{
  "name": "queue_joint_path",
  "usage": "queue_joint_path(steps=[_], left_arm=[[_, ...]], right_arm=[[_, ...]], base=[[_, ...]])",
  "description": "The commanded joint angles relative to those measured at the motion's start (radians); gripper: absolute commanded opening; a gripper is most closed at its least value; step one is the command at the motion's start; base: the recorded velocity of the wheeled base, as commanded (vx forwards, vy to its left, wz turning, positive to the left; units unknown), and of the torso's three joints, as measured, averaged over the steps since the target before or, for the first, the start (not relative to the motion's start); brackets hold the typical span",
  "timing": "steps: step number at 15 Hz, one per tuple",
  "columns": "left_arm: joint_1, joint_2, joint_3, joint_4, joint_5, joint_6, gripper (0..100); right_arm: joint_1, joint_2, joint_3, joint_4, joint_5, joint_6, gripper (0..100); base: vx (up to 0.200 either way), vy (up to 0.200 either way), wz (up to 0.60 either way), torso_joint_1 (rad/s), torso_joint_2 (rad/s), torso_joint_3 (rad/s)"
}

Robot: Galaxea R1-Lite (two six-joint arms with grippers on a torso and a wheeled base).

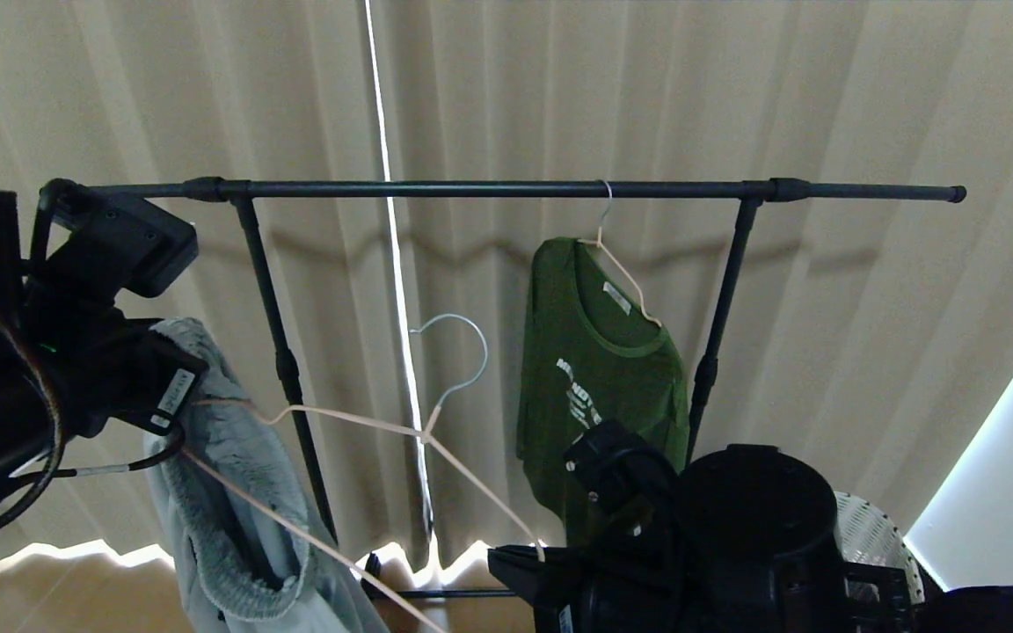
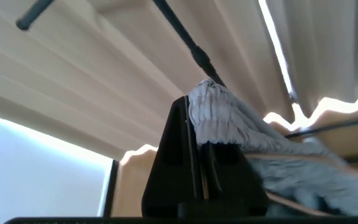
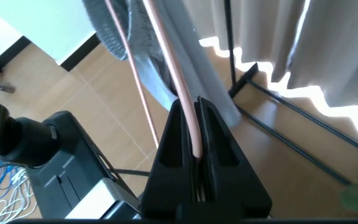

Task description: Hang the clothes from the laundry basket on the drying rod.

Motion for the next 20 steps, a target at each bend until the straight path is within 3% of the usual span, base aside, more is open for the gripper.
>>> queue_joint_path(steps=[1, 3, 6, 7, 8, 10, 14, 20], left_arm=[[0.02, -0.025, 0.003, 0.006, 0.0, 0.022, 0], [0.08, -0.024, 0.004, 0.006, 0.0, 0.043, 0], [0.103, -0.036, 0.004, 0.009, 0.001, 0.081, 0], [0.116, -0.073, 0.0, 0.046, 0.001, 0.16, 0], [0.116, -0.094, 0.0, 0.063, 0.001, 0.19, 0], [0.107, -0.093, 0.003, 0.06, 0.0, 0.186, 0], [0.041, -0.044, 0.0, 0.034, 0.003, -0.034, 0], [0.0, -0.047, 0.001, 0.031, 0.006, -0.078, 0]], right_arm=[[-0.012, -0.014, 0.008, -0.001, -0.031, 0.0, 0], [-0.017, -0.016, 0.011, -0.001, -0.037, 0.0, 0], [-0.029, -0.017, 0.011, 0.001, -0.039, -0.002, 0], [-0.034, -0.013, 0.005, 0.001, -0.042, -0.002, 0], [-0.034, -0.008, -0.003, -0.001, -0.042, -0.003, 0], [-0.032, -0.002, -0.027, 0.001, -0.042, -0.003, 0], [0.003, 0.007, -0.053, 0.001, -0.041, -0.005, 0], [0.017, 0.093, -0.144, 0.004, -0.042, -0.005, 0]], base=[[0.0, 0.0, 0.0, 0.0, 0.0, 0.0], [0.0, 0.0, 0.0, 0.0, 0.0, 0.0], [0.0, 0.0, 0.0, 0.0, 0.0, 0.0], [0.0, 0.0, 0.0, 0.0, 0.0, 0.0], [0.0, 0.0, 0.0, 0.0, 0.0, 0.0], [0.0, 0.0, 0.0, 0.0, 0.0, 0.0], [0.0, 0.0, 0.0, 0.0, 0.0, 0.0], [0.0, 0.0, 0.0, 0.0, 0.0, 0.0]])
